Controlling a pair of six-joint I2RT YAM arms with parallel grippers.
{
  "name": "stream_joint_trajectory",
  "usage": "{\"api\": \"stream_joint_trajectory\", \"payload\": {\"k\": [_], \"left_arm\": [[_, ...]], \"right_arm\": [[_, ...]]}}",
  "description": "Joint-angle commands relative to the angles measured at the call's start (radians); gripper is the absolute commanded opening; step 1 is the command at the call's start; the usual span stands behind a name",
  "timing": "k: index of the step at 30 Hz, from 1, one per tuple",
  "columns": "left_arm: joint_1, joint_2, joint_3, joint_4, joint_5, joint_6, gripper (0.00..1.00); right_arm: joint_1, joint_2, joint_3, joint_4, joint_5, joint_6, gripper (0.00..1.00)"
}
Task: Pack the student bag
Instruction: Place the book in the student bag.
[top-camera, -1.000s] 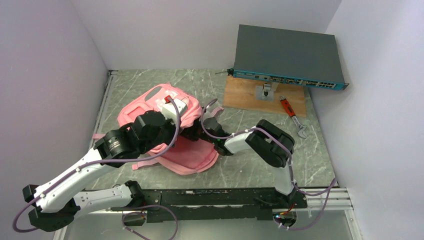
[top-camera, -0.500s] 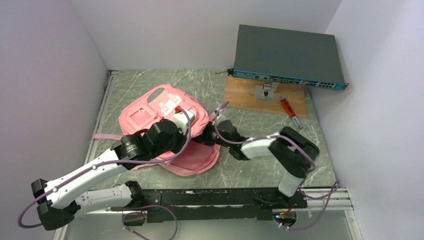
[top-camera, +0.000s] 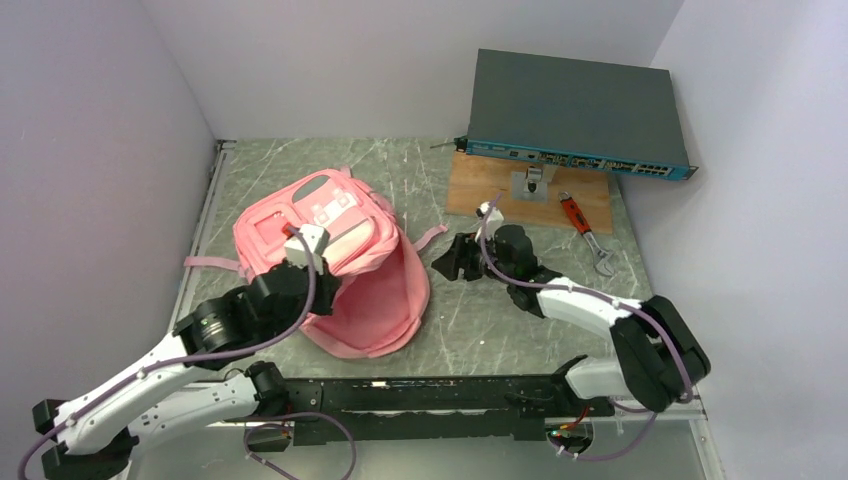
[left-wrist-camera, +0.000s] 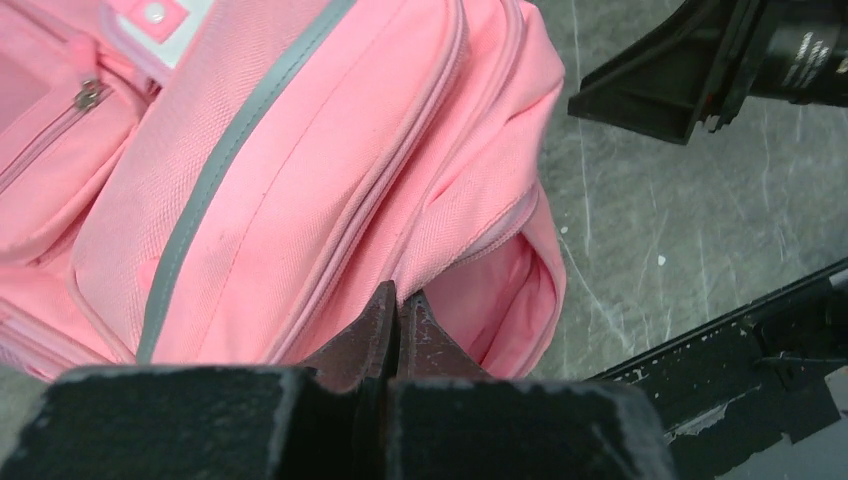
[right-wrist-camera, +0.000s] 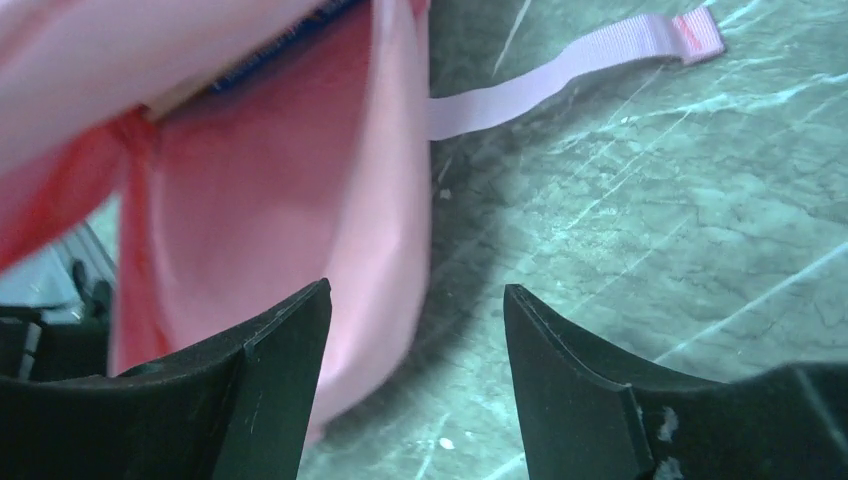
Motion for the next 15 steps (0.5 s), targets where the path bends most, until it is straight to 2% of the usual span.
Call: {"api": "stream_joint_trajectory", "payload": {"k": [1,6,8,15], "left_arm": [[0.004,-0.079,-0.004,-0.046,-0.179,-0.090,0.00],[0.003,-0.140,0.006,-0.086,-0.218,-0.105,0.00],[0.004,-0.156,0.019,-0.097,-0.232,-0.098,0.00],[0.004,-0.183,0.069,-0.136,-0.306,-0.071,0.00]], "right_arm": [[-0.005,0.113,0.151,-0.062,-0.116,-0.288,0.68],[-0.003,0.243,0.214,0.156,-0.212,-0.432,0.70],[-0.001,0.287,0.261,0.188,-0.233,-0.483,0.71],[0.059,0.413,0.400,0.056,-0.384,-0.857,0.70]]}}
